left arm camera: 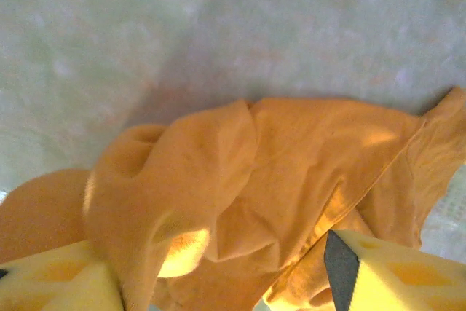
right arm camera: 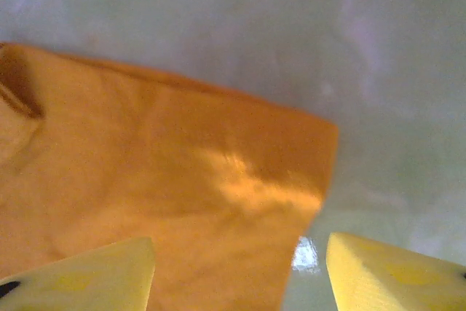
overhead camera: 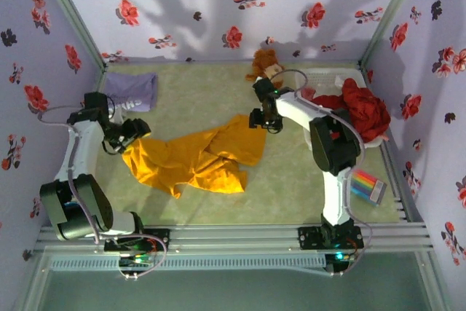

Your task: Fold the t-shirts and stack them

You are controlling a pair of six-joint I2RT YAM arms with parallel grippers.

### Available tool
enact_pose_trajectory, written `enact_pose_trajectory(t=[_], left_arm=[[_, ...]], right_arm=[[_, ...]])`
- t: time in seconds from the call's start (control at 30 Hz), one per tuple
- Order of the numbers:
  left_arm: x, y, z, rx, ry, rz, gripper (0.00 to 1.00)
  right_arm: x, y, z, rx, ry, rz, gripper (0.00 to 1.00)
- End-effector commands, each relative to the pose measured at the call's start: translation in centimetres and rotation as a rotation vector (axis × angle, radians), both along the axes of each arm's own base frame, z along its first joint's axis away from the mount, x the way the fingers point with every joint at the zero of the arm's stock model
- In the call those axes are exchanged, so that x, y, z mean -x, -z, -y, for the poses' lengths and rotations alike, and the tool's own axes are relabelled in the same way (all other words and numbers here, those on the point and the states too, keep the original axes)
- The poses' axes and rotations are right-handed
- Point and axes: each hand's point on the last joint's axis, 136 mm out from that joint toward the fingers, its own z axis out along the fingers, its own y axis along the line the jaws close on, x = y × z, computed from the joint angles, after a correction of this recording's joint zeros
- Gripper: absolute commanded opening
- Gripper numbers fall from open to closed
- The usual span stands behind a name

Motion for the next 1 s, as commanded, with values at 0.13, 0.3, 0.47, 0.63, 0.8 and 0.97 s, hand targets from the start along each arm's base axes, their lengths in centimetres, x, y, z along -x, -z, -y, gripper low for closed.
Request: enact_pose_trajectory(t=[0.13,0.3,0.47,0.63,0.8,0.97], left_arm=[[0.1,-3.1,0.7,-0.135,0.096,-0.007,0.8],[1.5,-4.7,0.8,-0.166,0.141,-0.009,0.84],[4.5,-1.8,6.2,-0.118,0.328,-0.12,0.81],[7.2,3.5,10.0,-0.106,0.376,-0.188,0.75],[10.0,7.0,10.8,-0.184,0.397,-0.266,0.67],[11.0,9.1,11.2,-0.188,0.35,-0.26,0.59]], right_arm=[[-1.7,1.3,0.3,0.045,-0.052,-0.04,0.52],[-2.3,2.8,0.4,0.005,-0.01,-0.068,0.5],[-2.5,2.9,0.4,-0.014,0.004,-0.079,0.34],[-2.6,2.0,0.6,-0.014,0.008,-0.063,0.08],[-2.8,1.4,0.5,-0.019,0.005,-0.058,0.0],[-3.1,0.9,0.2,-0.031,0.005,-0.047,0.0]])
